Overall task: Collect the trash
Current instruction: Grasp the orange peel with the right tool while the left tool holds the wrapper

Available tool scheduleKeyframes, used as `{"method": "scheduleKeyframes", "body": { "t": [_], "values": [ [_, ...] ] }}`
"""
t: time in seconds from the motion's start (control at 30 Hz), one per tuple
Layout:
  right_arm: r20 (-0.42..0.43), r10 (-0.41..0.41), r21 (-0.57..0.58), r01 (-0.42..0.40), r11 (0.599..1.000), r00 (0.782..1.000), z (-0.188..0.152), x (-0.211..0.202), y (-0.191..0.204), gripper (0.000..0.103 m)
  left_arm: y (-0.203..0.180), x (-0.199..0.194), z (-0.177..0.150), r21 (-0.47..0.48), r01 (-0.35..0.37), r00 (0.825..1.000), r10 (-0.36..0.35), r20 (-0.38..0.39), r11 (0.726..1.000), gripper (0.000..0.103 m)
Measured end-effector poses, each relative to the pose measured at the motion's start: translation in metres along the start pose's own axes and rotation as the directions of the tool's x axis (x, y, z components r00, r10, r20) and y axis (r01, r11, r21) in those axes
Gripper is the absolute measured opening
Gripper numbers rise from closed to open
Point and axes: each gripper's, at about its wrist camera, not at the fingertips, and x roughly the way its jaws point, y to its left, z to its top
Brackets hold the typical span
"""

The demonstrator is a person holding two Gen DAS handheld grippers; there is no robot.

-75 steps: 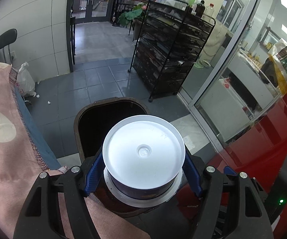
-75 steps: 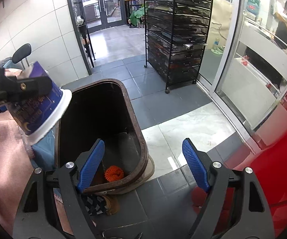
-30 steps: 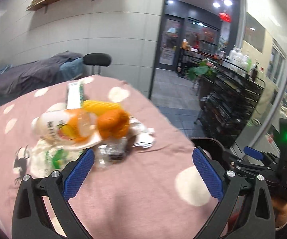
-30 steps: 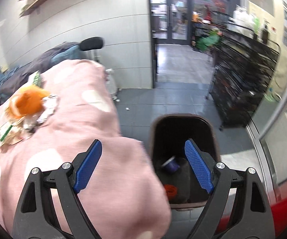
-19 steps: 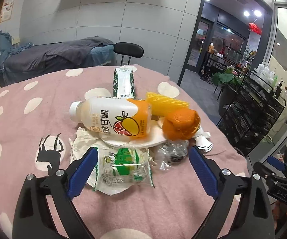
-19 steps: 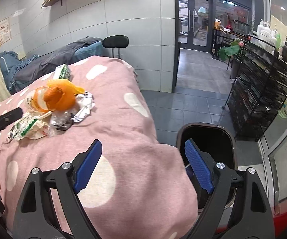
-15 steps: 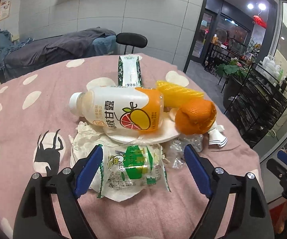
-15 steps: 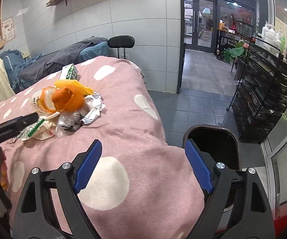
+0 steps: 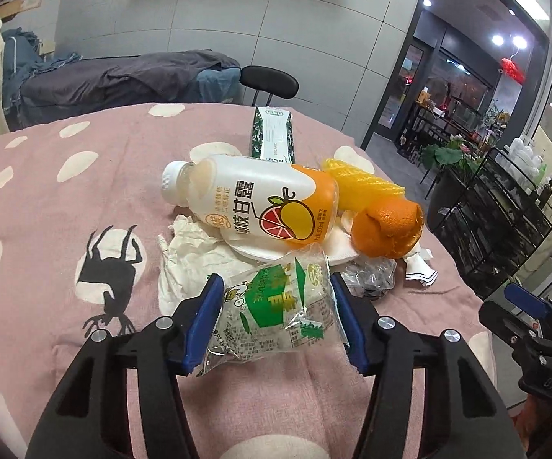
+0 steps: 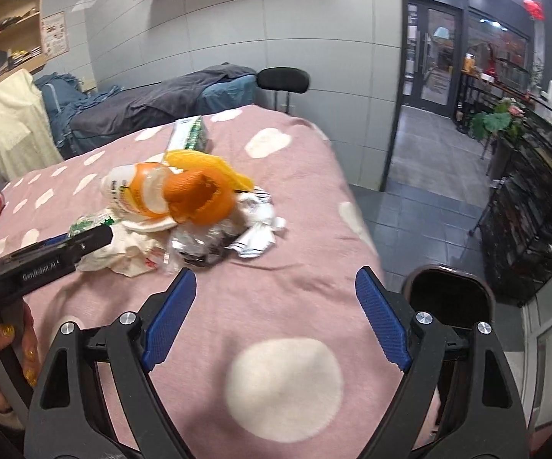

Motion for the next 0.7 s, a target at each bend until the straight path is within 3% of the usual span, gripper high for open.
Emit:
{"method": "scheduleKeyframes", "body": {
  "t": [0.27,0.47,0.6,0.7],
  "values": [
    [-0.055,0.077,-0.076,-0.081,0.994,0.996,0.029,0.033,0.039,0.084,0.003,-0.021,0.003,-0.016,-0.016,0.998,0.017,0.054,1.000,0.056],
    [-0.105,0.066,-0.071,-0.073,0.995,0.992,0.051,0.065,0.054,0.083,0.007,-0.022,0.003,-0.023,-0.021,0.998,0.022,0.059,1.000,0.056],
    [-0.133,0.045,-0.059,-0.053,0.997,0.990,0.060,0.083,0.056,0.068,0.004,-0.021,-0.002,-0.025,-0.016,0.998,0.017,0.052,1.000,0.056],
    [-0.156,0.043,-0.036,-0.049,0.998,0.987,0.062,0.092,0.056,0.049,0.003,-0.021,-0.004,-0.020,-0.011,0.999,0.012,0.051,1.000,0.056]
  ]
}}
